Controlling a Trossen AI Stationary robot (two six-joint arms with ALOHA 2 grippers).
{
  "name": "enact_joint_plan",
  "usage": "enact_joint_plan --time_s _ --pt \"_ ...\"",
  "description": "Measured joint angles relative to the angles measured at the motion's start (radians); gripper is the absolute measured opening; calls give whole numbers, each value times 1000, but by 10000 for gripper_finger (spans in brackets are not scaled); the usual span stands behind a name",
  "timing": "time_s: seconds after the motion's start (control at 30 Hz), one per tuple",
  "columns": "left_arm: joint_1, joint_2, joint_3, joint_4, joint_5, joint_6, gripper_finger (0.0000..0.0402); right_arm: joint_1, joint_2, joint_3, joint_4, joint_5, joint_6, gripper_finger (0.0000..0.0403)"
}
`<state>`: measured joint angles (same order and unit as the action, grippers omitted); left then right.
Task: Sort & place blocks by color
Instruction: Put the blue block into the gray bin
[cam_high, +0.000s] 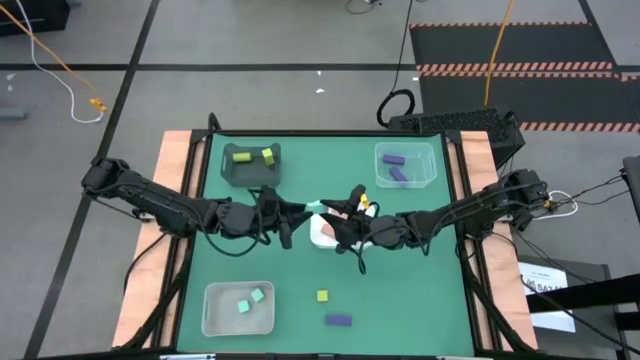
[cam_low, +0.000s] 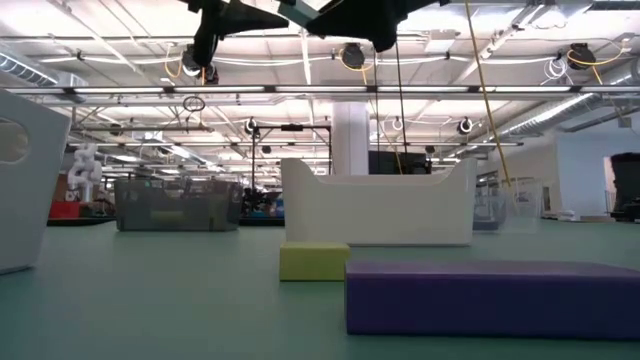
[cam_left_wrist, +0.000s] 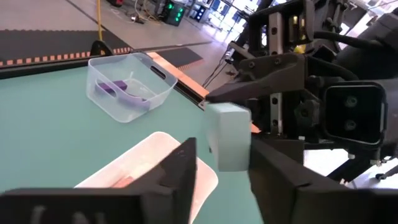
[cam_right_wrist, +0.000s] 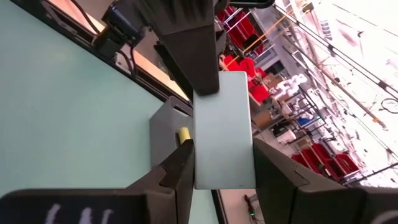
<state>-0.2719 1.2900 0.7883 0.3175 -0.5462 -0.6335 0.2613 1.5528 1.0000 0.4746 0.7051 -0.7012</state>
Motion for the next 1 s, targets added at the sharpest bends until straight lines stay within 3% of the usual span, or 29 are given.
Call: enact_joint_plan --time_s 0.2,0.43,0.6,0.77,1.0 --pt "18 0 0 0 -2 5 62 -17 0 0 -4 -46 0 119" --pt "19 0 0 0 -2 23 60 -26 0 0 -11 -50 5 123" --pt "17 0 0 0 1 29 60 -11 0 0 -7 -37 8 163" --pt "14 0 0 2 0 38 60 50 0 0 -15 119 14 213" --pt "14 0 0 30 0 87 60 162 0 0 -152 498 159 241"
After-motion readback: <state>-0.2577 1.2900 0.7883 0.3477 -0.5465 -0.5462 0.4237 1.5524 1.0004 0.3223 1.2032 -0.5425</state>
